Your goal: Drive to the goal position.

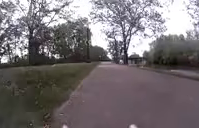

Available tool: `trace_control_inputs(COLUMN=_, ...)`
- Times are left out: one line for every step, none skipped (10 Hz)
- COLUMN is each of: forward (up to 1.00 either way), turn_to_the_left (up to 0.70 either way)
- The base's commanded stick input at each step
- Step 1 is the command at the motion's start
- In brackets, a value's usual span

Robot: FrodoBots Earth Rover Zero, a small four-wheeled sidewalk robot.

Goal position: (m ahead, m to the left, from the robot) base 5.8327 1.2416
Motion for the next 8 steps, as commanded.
trace_control_inputs(forward=1.0, turn_to_the_left=0.0)
trace_control_inputs(forward=1.0, turn_to_the_left=0.0)
trace_control_inputs(forward=1.0, turn_to_the_left=0.0)
trace_control_inputs(forward=1.0, turn_to_the_left=0.0)
trace_control_inputs(forward=1.0, turn_to_the_left=0.0)
trace_control_inputs(forward=1.0, turn_to_the_left=0.0)
trace_control_inputs(forward=1.0, turn_to_the_left=0.0)
trace_control_inputs(forward=1.0, turn_to_the_left=0.0)
